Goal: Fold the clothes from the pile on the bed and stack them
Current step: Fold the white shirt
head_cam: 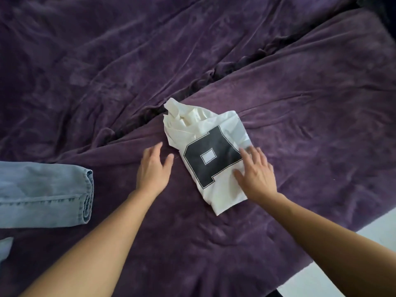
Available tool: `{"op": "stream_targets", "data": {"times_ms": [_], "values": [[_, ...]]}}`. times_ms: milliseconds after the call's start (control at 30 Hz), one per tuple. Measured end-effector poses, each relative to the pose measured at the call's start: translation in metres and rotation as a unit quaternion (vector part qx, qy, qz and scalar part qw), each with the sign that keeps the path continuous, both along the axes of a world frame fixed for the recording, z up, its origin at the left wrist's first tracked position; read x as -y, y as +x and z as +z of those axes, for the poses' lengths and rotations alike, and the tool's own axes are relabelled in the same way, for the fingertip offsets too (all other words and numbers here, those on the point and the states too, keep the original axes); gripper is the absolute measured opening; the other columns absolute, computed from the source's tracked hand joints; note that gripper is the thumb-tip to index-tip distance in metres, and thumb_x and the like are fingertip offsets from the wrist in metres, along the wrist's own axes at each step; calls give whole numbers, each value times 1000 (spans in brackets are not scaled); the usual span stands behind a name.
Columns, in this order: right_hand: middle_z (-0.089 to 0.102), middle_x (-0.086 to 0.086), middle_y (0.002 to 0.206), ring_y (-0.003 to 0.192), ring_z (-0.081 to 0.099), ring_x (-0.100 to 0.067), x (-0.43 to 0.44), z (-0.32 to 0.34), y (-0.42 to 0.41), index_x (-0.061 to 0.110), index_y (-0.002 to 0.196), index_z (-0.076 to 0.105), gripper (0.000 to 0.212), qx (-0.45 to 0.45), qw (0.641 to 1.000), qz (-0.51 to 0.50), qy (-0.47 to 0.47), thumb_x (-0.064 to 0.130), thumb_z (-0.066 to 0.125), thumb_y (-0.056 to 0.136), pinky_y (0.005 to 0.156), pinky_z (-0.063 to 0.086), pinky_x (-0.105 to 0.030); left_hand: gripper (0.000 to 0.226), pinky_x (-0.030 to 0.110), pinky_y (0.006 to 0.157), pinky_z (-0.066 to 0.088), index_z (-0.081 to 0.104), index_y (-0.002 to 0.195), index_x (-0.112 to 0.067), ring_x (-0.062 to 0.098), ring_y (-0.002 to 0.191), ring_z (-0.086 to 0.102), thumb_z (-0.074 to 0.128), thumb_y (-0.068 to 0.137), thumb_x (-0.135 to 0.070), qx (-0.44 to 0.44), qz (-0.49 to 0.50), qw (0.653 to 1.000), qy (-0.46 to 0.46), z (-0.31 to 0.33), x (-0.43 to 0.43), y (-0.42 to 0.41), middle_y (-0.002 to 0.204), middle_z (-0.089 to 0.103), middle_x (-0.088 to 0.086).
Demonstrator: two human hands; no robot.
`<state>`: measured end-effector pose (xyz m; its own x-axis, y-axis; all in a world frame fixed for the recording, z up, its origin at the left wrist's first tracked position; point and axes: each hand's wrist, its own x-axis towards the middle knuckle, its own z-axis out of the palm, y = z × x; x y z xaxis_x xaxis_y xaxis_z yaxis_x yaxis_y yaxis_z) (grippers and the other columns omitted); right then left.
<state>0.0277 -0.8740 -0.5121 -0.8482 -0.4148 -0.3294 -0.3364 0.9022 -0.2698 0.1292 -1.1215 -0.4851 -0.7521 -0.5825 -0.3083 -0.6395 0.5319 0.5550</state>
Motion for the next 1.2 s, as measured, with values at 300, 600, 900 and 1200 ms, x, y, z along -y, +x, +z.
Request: {"op": "stream_targets", "data": {"times_ms": [300,600,900,1200], "values": [[4,0,161,147,5,-22,-28,-43,-4,41,149,2,74,131,991,-26,21,61,43,90,109,26,-49,115,45,113,24,11,150,-24,32,141,22,67,63,-72,83,5,996,-14,-37,2,-143,155,18,15],[58,2,128,112,57,-25,-42,-33,-21,30,141,34,72,202,949,-233,-61,58,60,81,87,45,-37,101,48,100,31,20,147,-35,28,131,35,52,64,-84,122,-259,951,-116,-43,-52,-180,139,46,2],[55,15,83,78,55,-17,-71,-14,12,36,108,45,30,178,935,-264,-156,46,61,84,65,42,-33,26,36,72,43,61,86,-13,33,94,59,63,83,-38,125,-344,930,-18,-21,-89,-182,92,64,5],[65,11,95,84,60,-14,-149,94,26,30,102,59,14,79,934,-278,-212,27,63,89,74,48,-33,16,38,86,49,65,105,-14,23,94,64,61,90,-17,3,-268,946,185,78,-139,-131,98,70,3]]}}
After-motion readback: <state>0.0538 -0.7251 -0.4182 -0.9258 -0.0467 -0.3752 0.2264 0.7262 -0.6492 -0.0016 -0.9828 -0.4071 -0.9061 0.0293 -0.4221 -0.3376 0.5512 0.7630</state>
